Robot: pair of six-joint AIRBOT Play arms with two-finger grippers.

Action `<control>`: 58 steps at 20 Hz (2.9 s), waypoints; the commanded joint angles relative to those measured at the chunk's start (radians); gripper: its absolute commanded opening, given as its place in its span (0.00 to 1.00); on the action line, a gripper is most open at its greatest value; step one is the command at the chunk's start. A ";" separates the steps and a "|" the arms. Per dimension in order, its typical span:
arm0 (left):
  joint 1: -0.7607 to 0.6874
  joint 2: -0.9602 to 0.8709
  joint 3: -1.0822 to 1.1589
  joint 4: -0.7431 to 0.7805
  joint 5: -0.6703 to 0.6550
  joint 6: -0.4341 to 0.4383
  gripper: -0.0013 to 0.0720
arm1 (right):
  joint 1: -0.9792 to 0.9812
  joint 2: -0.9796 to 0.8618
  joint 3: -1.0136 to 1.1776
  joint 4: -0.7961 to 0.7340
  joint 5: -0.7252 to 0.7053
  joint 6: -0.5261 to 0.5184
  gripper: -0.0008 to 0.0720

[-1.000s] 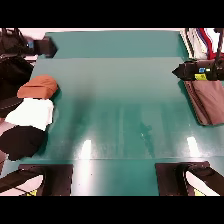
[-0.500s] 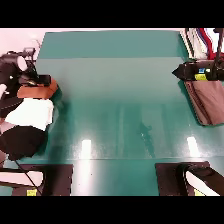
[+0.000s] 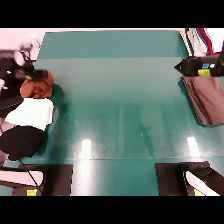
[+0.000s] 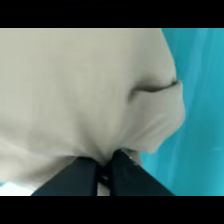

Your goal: Fold the shirts.

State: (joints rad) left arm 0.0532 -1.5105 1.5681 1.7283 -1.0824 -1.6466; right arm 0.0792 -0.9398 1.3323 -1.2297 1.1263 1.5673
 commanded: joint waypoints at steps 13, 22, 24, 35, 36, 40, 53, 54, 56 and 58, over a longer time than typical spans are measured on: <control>-0.655 0.398 0.067 -0.222 -0.181 0.077 0.05 | 0.000 0.002 0.376 0.005 -0.003 0.000 0.04; -0.627 0.120 -0.014 -0.477 0.069 0.095 0.93 | 0.000 0.003 0.376 0.005 0.029 0.000 0.03; -0.497 0.048 -0.015 -0.492 0.013 0.095 0.93 | 0.000 0.003 0.376 0.006 0.034 0.000 0.03; -0.264 -0.280 -0.018 -0.697 -0.077 0.200 0.93 | 0.000 -0.033 0.300 0.006 0.219 0.002 0.03; -0.264 -0.280 -0.018 -0.697 -0.070 0.200 0.89 | 0.000 -0.032 0.238 0.005 0.218 0.002 0.03; -0.264 -0.280 -0.014 -0.684 -0.067 0.219 0.05 | -0.064 -0.033 -0.080 0.008 0.203 0.006 0.04; -0.264 -0.277 0.053 -0.676 -0.127 0.215 0.05 | 0.023 -0.392 -0.577 0.322 -0.039 -0.286 0.82; -0.264 -0.277 0.053 -0.676 -0.132 0.215 0.05 | 0.050 -0.417 -0.552 0.318 -0.047 -0.286 0.82; -0.264 -0.277 0.054 -0.676 -0.138 0.215 0.05 | 0.091 -0.444 -0.505 0.317 -0.083 -0.286 0.58; -0.264 -0.273 0.054 -0.677 -0.152 0.215 0.05 | 0.113 -0.440 -0.462 0.311 -0.124 -0.286 0.10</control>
State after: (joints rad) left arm -0.2111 -1.7878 1.6203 1.0527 -1.2118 -1.4307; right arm 0.1478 -1.3521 0.8188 -0.9459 1.0595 1.2987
